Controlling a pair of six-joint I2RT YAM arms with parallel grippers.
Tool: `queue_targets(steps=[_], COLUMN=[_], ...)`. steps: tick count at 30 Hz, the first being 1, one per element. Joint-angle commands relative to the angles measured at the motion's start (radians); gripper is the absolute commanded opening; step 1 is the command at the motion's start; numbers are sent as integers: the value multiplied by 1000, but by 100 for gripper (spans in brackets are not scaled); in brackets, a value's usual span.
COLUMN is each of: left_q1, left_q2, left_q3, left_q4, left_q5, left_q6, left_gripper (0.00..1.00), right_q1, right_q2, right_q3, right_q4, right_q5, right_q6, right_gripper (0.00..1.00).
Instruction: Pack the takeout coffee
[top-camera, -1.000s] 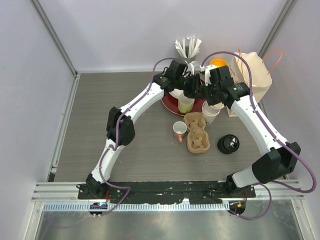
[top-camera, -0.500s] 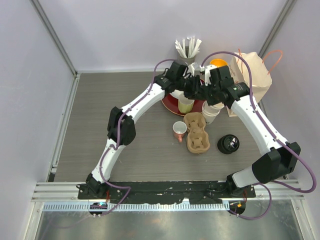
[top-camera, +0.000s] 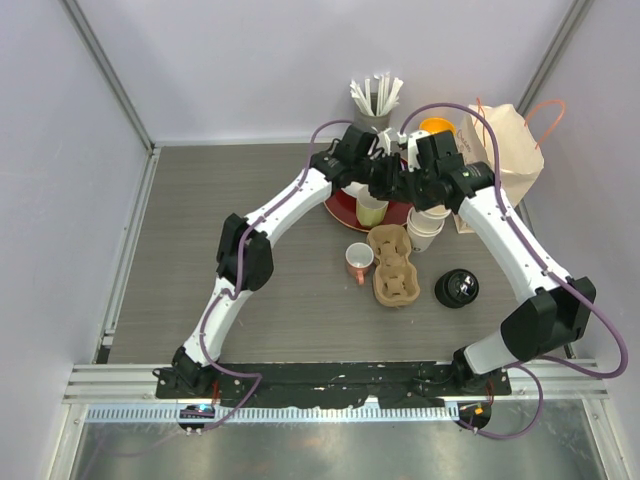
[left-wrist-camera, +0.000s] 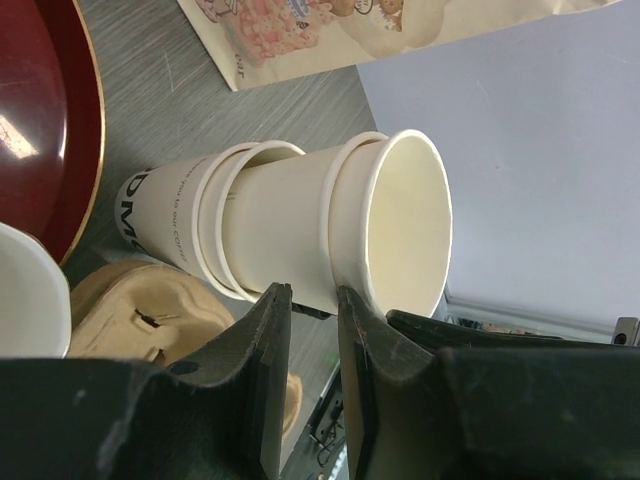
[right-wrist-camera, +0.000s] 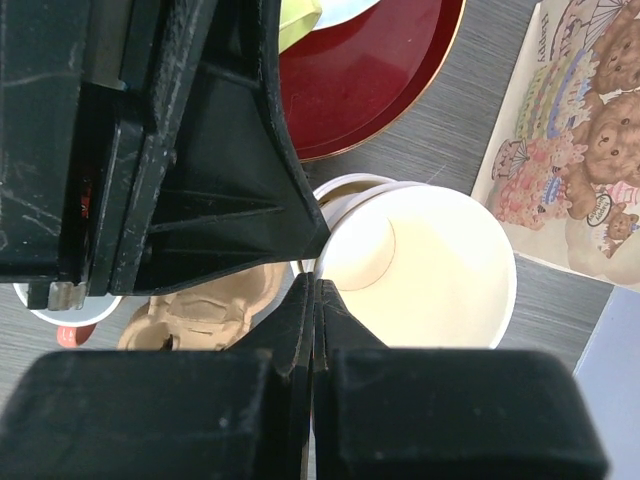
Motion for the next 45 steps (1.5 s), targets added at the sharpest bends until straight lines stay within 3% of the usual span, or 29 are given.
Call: queue_targets(steps=[1, 19, 33, 39, 45], left_q1=[-6, -12, -12, -9, 47], left_q2=[17, 18, -35, -52, -121], left_q3=[11, 33, 120, 120, 88], left_q4=[-26, -44, -52, -79, -129], left_q5=[-46, -65, -68, -95, -117], left_q6=[50, 93, 149, 190, 230], left_gripper=[28, 27, 34, 41, 54], right_q1=[2, 2, 5, 13, 34], right_q2=[-16, -23, -59, -77, -100], right_q3=[72, 63, 166, 216, 304], right_q4=[54, 57, 0, -12, -17], right_q5=[7, 52, 93, 110, 90], right_q6=[-2, -5, -17, -31, -51], right_gripper=[1, 1, 1, 1, 1])
